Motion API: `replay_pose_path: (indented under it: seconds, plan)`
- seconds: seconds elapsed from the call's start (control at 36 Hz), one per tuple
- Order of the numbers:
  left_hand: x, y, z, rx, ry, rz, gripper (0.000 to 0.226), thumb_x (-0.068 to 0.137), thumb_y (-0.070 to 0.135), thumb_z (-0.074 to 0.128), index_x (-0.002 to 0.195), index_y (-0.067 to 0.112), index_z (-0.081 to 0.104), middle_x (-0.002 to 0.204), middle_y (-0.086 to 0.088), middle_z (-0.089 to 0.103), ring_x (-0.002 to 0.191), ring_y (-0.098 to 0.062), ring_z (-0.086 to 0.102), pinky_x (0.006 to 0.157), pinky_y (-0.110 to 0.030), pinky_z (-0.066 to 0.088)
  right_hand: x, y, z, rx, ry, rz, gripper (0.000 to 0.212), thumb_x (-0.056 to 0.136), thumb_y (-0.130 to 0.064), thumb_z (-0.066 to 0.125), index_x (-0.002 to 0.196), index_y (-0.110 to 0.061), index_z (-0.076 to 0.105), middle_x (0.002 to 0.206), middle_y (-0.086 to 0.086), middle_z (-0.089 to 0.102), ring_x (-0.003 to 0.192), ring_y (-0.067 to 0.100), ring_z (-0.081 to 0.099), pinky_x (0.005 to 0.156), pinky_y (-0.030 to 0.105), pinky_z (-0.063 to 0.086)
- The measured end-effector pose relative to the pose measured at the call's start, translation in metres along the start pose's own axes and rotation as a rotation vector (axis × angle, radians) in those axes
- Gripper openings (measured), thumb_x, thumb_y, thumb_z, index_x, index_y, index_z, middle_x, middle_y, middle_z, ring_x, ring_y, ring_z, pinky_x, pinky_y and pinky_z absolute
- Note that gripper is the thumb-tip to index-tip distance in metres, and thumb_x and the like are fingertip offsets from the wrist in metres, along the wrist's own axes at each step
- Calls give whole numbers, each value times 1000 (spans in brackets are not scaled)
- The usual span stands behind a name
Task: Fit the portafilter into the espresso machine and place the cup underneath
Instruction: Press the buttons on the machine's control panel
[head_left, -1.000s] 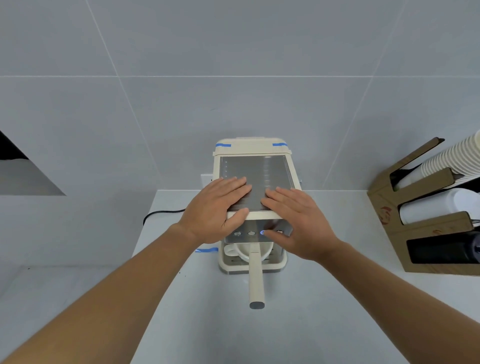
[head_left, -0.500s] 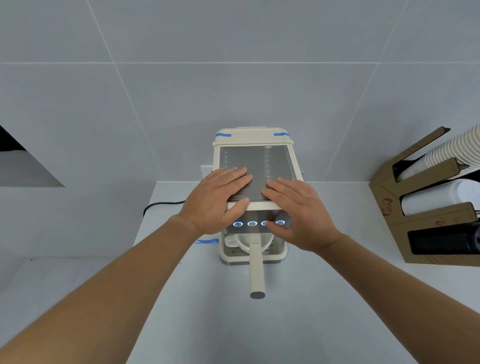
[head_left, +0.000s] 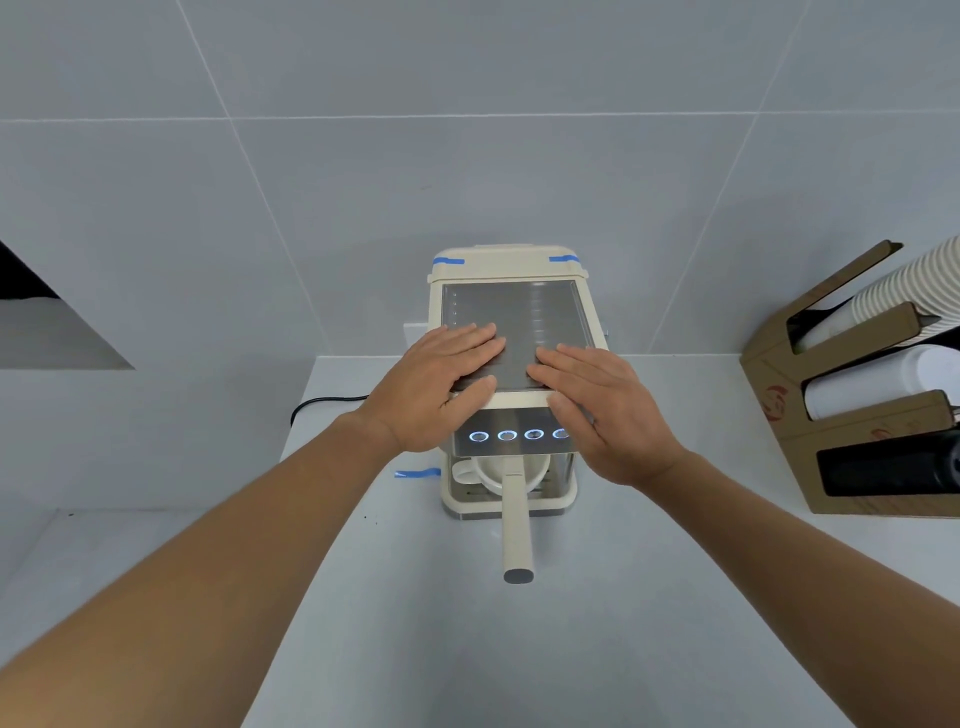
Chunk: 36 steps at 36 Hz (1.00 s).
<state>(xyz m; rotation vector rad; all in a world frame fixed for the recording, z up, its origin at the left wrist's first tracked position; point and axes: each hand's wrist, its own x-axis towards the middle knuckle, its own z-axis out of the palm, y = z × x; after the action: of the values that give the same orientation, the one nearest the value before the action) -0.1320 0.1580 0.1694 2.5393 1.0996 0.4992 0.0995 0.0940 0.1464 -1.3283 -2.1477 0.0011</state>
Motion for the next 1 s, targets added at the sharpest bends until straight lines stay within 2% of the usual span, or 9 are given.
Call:
replay_pose_path:
  seconds: [0.17, 0.28, 0.44, 0.61, 0.83, 1.0]
  plan:
    - [2, -1, -2, -20, -22, -24, 67, 90, 53, 29, 148, 21, 41, 158, 2, 33, 147, -11, 24, 120, -28, 11, 1, -4, -1, -10, 5, 39, 41, 96, -27, 44, 123, -6, 68, 130, 11, 66, 123, 27, 59, 108, 32, 32]
    - [2, 1, 0, -24, 3, -32, 57, 95, 42, 35, 146, 20, 43, 157, 1, 36, 145, -13, 28, 119, -29, 13, 1, -6, -5, -15, -37, 69, 44, 96, -29, 44, 125, -4, 66, 133, 12, 64, 124, 28, 57, 109, 30, 30]
    - [1, 4, -1, 8, 19, -24, 54, 96, 36, 36, 146, 17, 43, 156, -2, 37, 143, -15, 30, 117, -26, 13, 2, -9, -11, 6, -105, 167, 49, 98, -31, 36, 132, -8, 62, 141, 10, 58, 134, 26, 46, 117, 38, 21]
    - [2, 3, 0, 40, 5, -44, 58, 96, 40, 33, 149, 17, 39, 158, -2, 34, 144, -15, 29, 120, -32, 16, 3, -10, -12, 12, -118, 172, 48, 98, -28, 36, 129, -3, 63, 137, 13, 60, 129, 31, 52, 112, 50, 34]
    - [2, 6, -3, 81, -33, -56, 60, 97, 43, 30, 151, 19, 34, 160, 0, 30, 146, -14, 24, 121, -32, 13, 4, -15, -18, -10, -149, 174, 48, 97, -27, 37, 128, -2, 64, 136, 15, 62, 128, 33, 53, 112, 27, 20]
    - [1, 9, -6, 107, -78, -63, 60, 98, 44, 27, 153, 19, 30, 162, 1, 25, 148, -14, 20, 121, -34, 13, 6, -18, -24, -40, -196, 154, 49, 98, -29, 35, 130, -2, 61, 136, 15, 61, 128, 32, 52, 112, 29, 24]
